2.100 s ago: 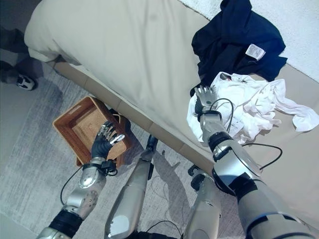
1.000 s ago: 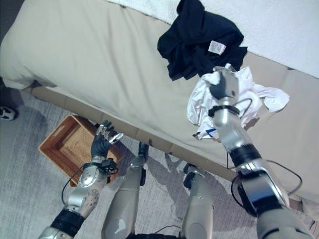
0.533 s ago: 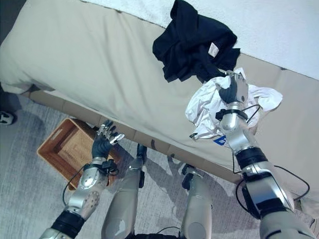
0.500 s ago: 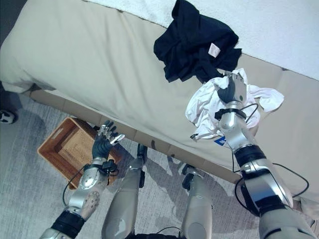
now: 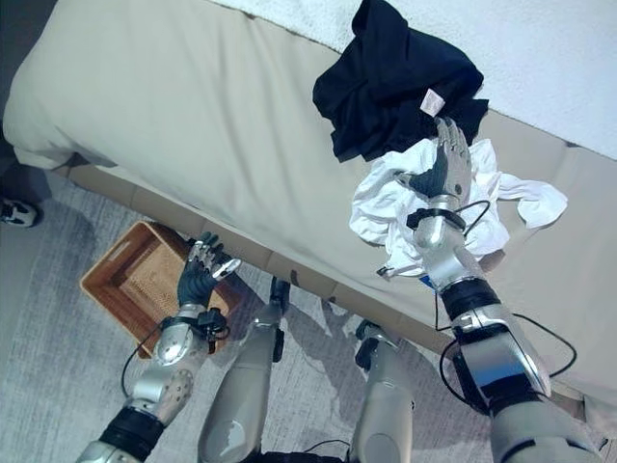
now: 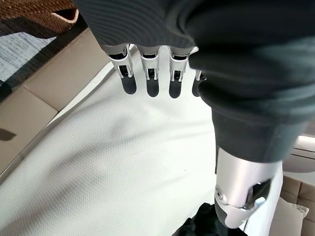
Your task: Pick up clothes into the bucket
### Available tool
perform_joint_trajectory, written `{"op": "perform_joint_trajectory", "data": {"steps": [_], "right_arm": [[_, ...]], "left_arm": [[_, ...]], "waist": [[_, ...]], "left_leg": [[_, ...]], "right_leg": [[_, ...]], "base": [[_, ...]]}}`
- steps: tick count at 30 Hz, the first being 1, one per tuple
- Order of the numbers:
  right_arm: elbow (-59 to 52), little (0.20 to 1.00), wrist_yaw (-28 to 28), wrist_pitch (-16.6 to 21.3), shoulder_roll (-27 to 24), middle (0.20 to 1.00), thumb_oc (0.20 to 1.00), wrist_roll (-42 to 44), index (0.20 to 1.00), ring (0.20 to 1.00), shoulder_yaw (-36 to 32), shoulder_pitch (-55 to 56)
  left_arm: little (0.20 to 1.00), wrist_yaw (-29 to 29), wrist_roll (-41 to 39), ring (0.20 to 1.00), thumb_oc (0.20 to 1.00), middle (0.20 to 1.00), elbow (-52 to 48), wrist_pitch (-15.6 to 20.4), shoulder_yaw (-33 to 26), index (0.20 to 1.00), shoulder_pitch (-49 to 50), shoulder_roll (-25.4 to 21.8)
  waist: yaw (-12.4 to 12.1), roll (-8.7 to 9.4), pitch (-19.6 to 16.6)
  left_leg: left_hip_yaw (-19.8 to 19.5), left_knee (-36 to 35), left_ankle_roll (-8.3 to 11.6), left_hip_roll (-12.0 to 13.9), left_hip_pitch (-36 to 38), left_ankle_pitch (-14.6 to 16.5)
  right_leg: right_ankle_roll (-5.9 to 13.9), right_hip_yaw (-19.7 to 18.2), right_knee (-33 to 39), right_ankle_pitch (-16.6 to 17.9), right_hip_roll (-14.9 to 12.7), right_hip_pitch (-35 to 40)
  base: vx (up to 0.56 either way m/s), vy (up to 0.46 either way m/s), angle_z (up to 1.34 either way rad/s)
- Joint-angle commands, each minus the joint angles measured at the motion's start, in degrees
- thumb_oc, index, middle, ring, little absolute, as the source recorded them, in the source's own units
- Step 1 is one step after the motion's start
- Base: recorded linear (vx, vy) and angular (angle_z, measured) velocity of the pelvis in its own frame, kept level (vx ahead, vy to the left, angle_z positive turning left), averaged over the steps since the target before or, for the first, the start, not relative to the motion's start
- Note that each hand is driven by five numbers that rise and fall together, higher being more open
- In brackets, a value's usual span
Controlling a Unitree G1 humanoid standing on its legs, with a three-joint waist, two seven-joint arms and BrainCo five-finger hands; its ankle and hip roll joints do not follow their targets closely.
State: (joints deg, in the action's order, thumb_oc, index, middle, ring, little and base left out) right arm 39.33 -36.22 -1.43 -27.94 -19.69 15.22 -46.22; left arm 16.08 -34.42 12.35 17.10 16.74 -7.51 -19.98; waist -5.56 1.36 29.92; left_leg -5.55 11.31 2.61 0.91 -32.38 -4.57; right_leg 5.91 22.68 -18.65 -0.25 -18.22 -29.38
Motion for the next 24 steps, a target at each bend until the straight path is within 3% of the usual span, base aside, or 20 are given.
{"op": "perform_joint_trajectory", "data": {"steps": [1, 9, 19, 20, 22, 23, 24], "right_arm": [[-2.78, 1.000, -2.47, -0.53, -0.96, 1.000, 1.000, -3.43, 1.000, 1.000, -0.80, 0.97], [-0.97, 1.000, -3.04, -1.86, 4.92, 1.000, 1.000, -3.48, 1.000, 1.000, -0.93, 5.59], [5.96, 1.000, 0.49, -2.48, 10.18, 1.000, 1.000, -2.33, 1.000, 1.000, 2.83, 6.32], [8.13, 0.944, 0.50, -2.64, 10.57, 0.944, 0.944, -1.57, 0.944, 0.944, 3.06, 5.30], [9.18, 0.291, 0.32, -2.81, 10.76, 0.291, 0.291, -0.91, 0.291, 0.291, 2.96, 4.65], [10.19, 0.200, 0.36, -2.81, 10.93, 0.200, 0.200, -0.44, 0.200, 0.200, 3.03, 4.09], [10.44, 0.200, 0.36, -2.86, 11.04, 0.200, 0.200, -0.18, 0.200, 0.200, 3.07, 3.75]], "left_arm": [[1.000, 0.83, 3.48, 1.000, 1.000, 1.000, -4.23, 2.82, -0.77, 1.000, 0.89, 0.02], [1.000, 2.02, 3.61, 1.000, 1.000, 1.000, -4.13, 2.33, -0.81, 1.000, 1.42, 0.95], [1.000, 2.76, 3.93, 1.000, 1.000, 1.000, -3.92, 2.08, -0.96, 1.000, 2.28, 1.27], [1.000, 2.77, 3.78, 1.000, 1.000, 1.000, -4.07, 2.06, -0.83, 1.000, 2.26, 1.12], [1.000, 2.77, 3.53, 1.000, 1.000, 1.000, -4.22, 2.04, -0.75, 1.000, 2.25, 1.06], [1.000, 2.79, 3.54, 1.000, 1.000, 1.000, -4.39, 1.93, -0.70, 1.000, 2.28, 0.99], [1.000, 2.81, 3.50, 1.000, 1.000, 1.000, -4.47, 1.89, -0.69, 1.000, 2.38, 0.94]], "waist": [[0.40, 0.22, -0.13], [1.33, 0.36, -0.13], [1.75, 0.46, -0.13], [1.63, 0.46, -0.13], [1.60, 0.45, -0.13], [1.52, 0.37, -0.13], [1.51, 0.37, -0.13]], "left_leg": [[2.31, 4.06, -1.15, 0.20, -1.25, 3.95], [2.92, 4.39, -1.21, 0.39, -1.67, 4.14], [3.30, 4.00, -1.09, 0.58, -1.93, 3.88], [3.27, 4.01, -1.09, 0.58, -1.98, 3.88], [3.24, 4.03, -1.08, 0.60, -1.98, 3.87], [3.22, 3.96, -1.08, 0.64, -1.96, 3.85], [3.21, 3.97, -1.08, 0.65, -1.94, 3.86]], "right_leg": [[6.27, -1.54, 1.56, 3.37, -4.03, 5.24], [6.18, -1.80, 1.55, 3.44, -4.00, 4.63], [6.19, -1.82, 1.59, 3.71, -4.01, 4.08], [6.14, -1.80, 1.59, 3.69, -3.97, 4.03], [6.13, -1.78, 1.63, 3.65, -3.98, 4.06], [6.09, -1.76, 1.63, 3.60, -3.98, 4.05], [6.08, -1.77, 1.61, 3.60, -3.99, 4.09]], "base": [[0.00, 0.000, 0.00], [0.00, 0.000, 0.00], [0.00, 0.000, 0.00], [0.00, 0.000, 0.00], [0.00, 0.000, 0.00], [0.00, 0.000, 0.00], [0.00, 0.000, 0.00]]}}
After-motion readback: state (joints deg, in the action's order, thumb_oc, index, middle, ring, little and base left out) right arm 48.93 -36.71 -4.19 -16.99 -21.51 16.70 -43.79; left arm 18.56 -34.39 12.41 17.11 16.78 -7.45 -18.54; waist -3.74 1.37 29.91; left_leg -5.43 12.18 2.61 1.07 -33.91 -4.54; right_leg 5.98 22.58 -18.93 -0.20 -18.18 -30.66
